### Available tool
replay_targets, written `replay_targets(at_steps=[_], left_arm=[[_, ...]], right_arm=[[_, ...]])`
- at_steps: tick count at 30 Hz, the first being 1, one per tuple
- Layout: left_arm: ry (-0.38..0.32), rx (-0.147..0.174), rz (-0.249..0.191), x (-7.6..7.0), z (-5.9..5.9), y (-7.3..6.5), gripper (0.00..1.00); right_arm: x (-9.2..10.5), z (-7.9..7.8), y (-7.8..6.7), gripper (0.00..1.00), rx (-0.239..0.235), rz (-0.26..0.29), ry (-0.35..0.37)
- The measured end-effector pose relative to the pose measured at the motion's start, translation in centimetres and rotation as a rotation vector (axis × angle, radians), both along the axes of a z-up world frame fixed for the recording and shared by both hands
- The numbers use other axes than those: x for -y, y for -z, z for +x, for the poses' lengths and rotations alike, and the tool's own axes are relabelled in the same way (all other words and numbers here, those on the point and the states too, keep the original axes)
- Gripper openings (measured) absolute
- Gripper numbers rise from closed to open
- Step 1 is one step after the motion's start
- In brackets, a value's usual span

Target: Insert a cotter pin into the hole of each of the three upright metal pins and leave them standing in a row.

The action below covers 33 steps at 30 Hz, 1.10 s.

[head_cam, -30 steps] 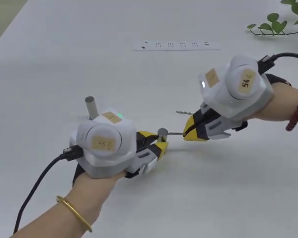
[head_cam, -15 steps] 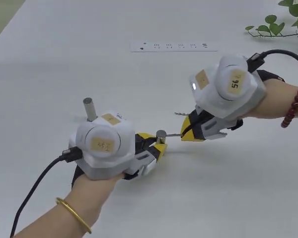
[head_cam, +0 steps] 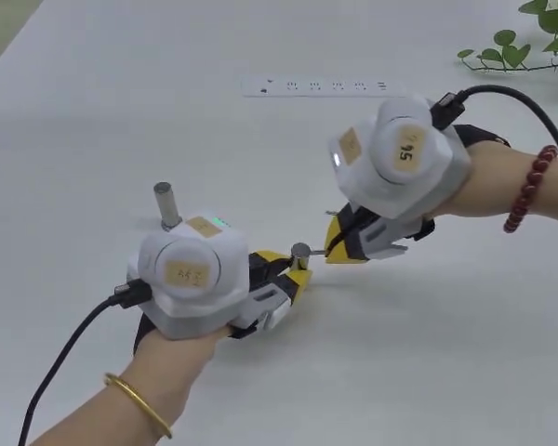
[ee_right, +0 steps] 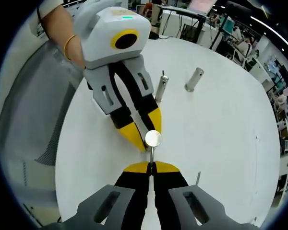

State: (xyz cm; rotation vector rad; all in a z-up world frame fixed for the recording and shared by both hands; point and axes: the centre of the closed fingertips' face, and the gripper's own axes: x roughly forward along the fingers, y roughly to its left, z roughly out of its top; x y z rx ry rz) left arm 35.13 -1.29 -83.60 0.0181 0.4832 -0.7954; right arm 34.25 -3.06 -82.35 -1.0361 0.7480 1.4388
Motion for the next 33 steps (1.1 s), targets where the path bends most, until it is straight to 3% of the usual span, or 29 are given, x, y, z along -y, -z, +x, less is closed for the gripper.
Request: replay_targets(at_steps=[18, 23, 33], left_arm=[[0.003, 0.001, -0.005, 0.0, -0.1, 0.0, 0.12], [0.002, 0.000, -0.005, 0.0, -0.1, 0.0, 0.12], [0.002, -0.002, -0.009, 0.0, -0.1, 0.0, 0.12]], right_arm=[[-1.4, -0.3, 0.0, 0.05, -0.051, 0.035, 0.066], [-1.2, -0.2, -0.1, 0.11, -0.068, 0.047, 0.107], [0.0, 0.0, -0.4, 0.10, -0.057, 0.041, 0.133]])
